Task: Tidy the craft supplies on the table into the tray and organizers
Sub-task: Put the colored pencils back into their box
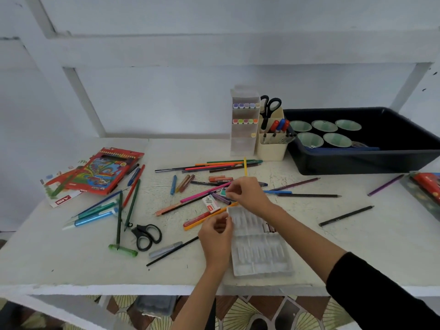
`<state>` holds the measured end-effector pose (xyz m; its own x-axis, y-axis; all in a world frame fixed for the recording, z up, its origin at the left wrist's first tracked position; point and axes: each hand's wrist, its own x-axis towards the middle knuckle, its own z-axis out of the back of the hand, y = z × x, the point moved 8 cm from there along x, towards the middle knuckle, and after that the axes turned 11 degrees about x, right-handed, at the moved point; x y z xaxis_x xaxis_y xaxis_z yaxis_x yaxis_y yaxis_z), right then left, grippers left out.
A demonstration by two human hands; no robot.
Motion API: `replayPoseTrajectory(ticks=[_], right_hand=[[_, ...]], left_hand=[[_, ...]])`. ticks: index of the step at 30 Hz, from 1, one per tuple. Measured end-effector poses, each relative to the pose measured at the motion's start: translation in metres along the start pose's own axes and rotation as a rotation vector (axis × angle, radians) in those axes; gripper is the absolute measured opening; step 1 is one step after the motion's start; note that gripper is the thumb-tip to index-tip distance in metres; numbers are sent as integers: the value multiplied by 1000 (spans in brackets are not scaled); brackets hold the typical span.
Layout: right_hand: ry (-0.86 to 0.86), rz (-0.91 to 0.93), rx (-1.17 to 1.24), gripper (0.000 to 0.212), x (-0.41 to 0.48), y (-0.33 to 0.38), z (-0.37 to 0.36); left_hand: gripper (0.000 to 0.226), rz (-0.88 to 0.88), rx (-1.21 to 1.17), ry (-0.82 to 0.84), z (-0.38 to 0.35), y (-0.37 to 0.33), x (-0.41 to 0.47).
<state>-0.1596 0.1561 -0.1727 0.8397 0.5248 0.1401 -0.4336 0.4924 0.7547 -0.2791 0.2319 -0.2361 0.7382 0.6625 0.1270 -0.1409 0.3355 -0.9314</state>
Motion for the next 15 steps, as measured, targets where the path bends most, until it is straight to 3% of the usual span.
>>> replayPoseTrajectory(ticks=[7,11,15], right_hand=[[218,11,-245,14,21,-8,-35],[244,48,-357,23,18,-6,-38],[204,74,-257,19,14,-7,-23]], left_hand=[[14,-39,1,85,4,6,5],[12,-26,-68,1,14,3,3],[11,-21,-23,-141,37,1,7]])
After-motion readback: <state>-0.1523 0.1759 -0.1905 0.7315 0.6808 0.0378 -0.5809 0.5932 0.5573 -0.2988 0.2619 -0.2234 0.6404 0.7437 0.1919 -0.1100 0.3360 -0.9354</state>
